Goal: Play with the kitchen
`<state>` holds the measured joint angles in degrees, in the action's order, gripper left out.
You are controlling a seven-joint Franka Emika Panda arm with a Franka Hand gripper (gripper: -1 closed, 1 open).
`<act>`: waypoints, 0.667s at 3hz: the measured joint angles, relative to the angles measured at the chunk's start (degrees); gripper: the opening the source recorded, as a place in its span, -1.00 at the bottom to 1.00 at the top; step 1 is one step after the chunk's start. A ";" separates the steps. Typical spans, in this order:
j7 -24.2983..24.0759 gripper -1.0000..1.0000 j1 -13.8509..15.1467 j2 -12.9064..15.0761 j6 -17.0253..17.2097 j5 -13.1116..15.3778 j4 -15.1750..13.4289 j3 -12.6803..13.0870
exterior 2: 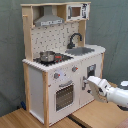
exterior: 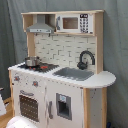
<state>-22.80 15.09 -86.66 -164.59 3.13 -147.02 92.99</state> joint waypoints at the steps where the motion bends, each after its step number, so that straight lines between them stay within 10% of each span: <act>1: -5.12 1.00 2.01 -0.06 -1.22 0.00 0.86 0.90; 2: -10.60 1.00 4.63 -0.21 -3.06 0.00 1.33 1.33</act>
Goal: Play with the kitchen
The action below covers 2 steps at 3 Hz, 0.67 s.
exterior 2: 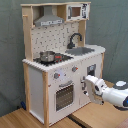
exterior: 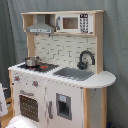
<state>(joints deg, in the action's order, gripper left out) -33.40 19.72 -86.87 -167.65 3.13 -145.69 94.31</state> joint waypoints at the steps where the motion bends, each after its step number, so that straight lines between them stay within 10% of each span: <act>1: -4.84 1.00 3.04 -0.14 -2.64 0.00 0.00 0.04; 2: -9.09 1.00 6.66 -0.29 -5.64 0.00 0.05 0.76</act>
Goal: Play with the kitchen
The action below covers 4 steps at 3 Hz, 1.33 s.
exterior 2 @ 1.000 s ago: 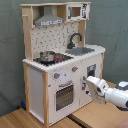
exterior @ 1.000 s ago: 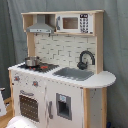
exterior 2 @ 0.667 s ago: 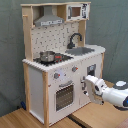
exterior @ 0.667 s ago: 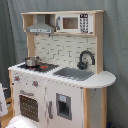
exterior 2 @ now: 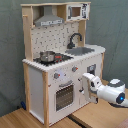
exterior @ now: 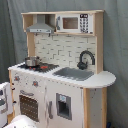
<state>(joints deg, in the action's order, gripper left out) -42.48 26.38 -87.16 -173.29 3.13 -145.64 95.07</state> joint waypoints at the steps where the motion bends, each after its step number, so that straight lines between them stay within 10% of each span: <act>1: -3.29 1.00 4.18 -0.29 -2.86 0.00 0.73 1.05; 4: -7.38 1.00 18.52 -0.98 -8.69 -0.04 6.24 4.39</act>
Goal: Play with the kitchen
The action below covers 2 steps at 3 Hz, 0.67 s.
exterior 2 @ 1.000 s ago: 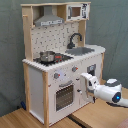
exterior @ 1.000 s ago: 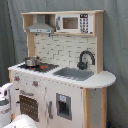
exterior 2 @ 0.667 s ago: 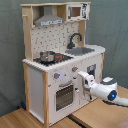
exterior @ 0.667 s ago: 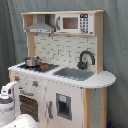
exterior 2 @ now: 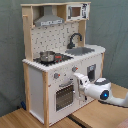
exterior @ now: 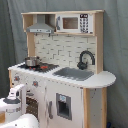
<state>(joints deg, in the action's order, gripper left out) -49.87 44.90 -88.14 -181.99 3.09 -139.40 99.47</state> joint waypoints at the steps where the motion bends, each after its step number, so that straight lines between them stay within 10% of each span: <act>1: -0.56 1.00 0.49 -0.83 5.18 0.08 1.19 -1.57; 2: -0.56 -1.00 0.49 -0.83 5.18 0.08 1.19 -1.56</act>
<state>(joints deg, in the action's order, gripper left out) -50.42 45.39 -88.97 -176.81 3.17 -138.21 97.91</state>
